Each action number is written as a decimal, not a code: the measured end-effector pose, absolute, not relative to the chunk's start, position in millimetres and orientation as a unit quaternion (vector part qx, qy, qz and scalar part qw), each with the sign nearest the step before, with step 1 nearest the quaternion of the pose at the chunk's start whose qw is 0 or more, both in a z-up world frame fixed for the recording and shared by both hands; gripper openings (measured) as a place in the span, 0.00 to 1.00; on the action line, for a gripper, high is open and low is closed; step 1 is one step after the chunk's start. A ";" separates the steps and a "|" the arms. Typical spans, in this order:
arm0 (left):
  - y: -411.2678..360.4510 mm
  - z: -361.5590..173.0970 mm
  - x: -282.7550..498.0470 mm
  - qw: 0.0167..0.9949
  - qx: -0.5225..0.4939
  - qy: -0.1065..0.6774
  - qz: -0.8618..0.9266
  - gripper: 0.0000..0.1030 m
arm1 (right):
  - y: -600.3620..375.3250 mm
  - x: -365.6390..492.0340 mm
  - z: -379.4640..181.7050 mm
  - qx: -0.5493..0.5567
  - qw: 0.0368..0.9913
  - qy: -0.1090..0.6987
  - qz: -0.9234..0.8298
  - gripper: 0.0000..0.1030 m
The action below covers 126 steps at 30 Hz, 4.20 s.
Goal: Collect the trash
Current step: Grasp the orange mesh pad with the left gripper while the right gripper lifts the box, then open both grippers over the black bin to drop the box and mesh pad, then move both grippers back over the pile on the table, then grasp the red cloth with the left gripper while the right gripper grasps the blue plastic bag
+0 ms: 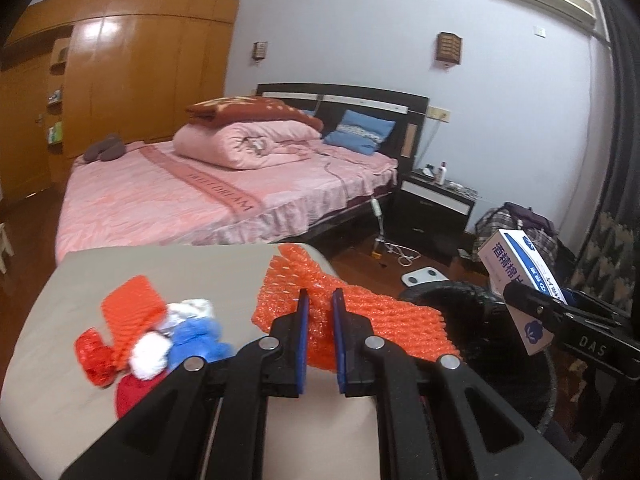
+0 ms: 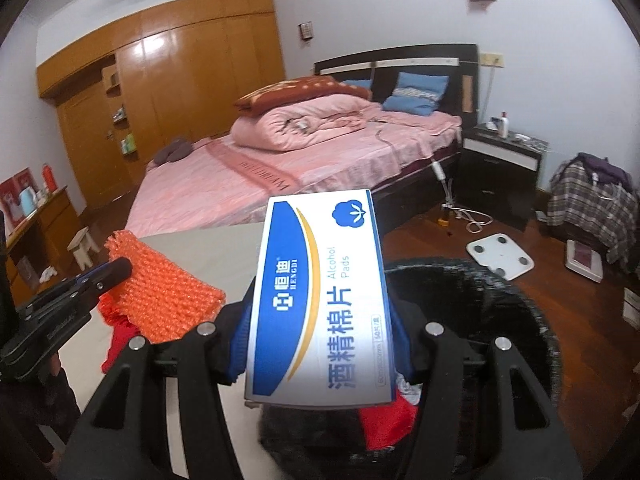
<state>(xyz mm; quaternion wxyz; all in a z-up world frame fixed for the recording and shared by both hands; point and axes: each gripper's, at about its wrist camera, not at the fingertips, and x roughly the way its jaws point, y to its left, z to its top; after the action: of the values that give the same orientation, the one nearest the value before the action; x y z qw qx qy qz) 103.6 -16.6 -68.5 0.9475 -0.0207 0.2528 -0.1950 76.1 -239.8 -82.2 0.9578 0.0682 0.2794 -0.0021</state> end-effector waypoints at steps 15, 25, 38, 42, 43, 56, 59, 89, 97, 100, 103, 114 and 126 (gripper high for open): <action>-122.1 -71.7 102.2 0.921 0.010 0.257 -0.292 0.11 | -314.6 52.7 -97.1 0.080 0.954 0.277 -0.080 0.53; -167.1 -88.2 110.8 0.892 0.012 0.283 -0.352 0.42 | -352.4 47.6 -117.9 0.085 0.944 0.291 -0.128 0.70; -96.4 -92.7 111.5 0.926 0.011 0.281 -0.252 0.87 | -343.1 44.1 -120.0 0.096 0.946 0.286 -0.120 0.95; -63.2 -92.3 108.6 0.936 0.009 0.279 -0.215 0.89 | -322.7 49.5 -120.5 0.097 0.946 0.292 -0.100 0.95; -53.8 -92.7 106.8 0.938 0.008 0.278 -0.205 0.89 | -317.5 51.7 -120.0 0.096 0.946 0.293 -0.096 0.95; 51.4 -103.2 84.4 0.958 0.015 0.275 -0.084 0.89 | -227.3 78.6 -121.1 0.069 0.948 0.311 -0.007 0.95; 73.5 -108.4 83.4 0.958 0.011 0.279 -0.061 0.89 | -203.5 86.2 -121.2 0.058 0.948 0.314 0.016 0.95; 128.1 -198.9 132.1 0.922 -0.035 0.386 -0.008 0.79 | -96.6 144.5 -175.4 0.017 0.931 0.346 0.118 0.95; 119.1 -211.7 141.3 0.907 -0.035 0.419 -0.028 0.39 | -96.7 147.9 -178.8 0.015 0.929 0.350 0.118 0.95; 122.7 -210.5 137.6 0.907 -0.045 0.417 -0.033 0.22 | -94.6 148.2 -179.5 0.011 0.929 0.350 0.118 0.95; 127.4 -206.6 132.8 0.911 -0.053 0.408 -0.031 0.19 | -92.8 147.1 -179.9 0.010 0.929 0.351 0.118 0.95; 142.2 -169.8 107.2 0.933 -0.047 0.356 -0.018 0.19 | -79.6 148.1 -178.0 0.006 0.929 0.349 0.128 0.95; 165.6 -137.4 108.9 0.950 -0.052 0.309 0.010 0.19 | -43.7 171.1 -178.6 0.005 0.926 0.349 0.144 0.95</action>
<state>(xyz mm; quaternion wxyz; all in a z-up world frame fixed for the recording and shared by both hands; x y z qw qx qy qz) 108.9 165.6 -137.4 0.9495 -0.0522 0.3091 0.0105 171.1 -43.7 -178.6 0.9261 0.0047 0.3489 0.1436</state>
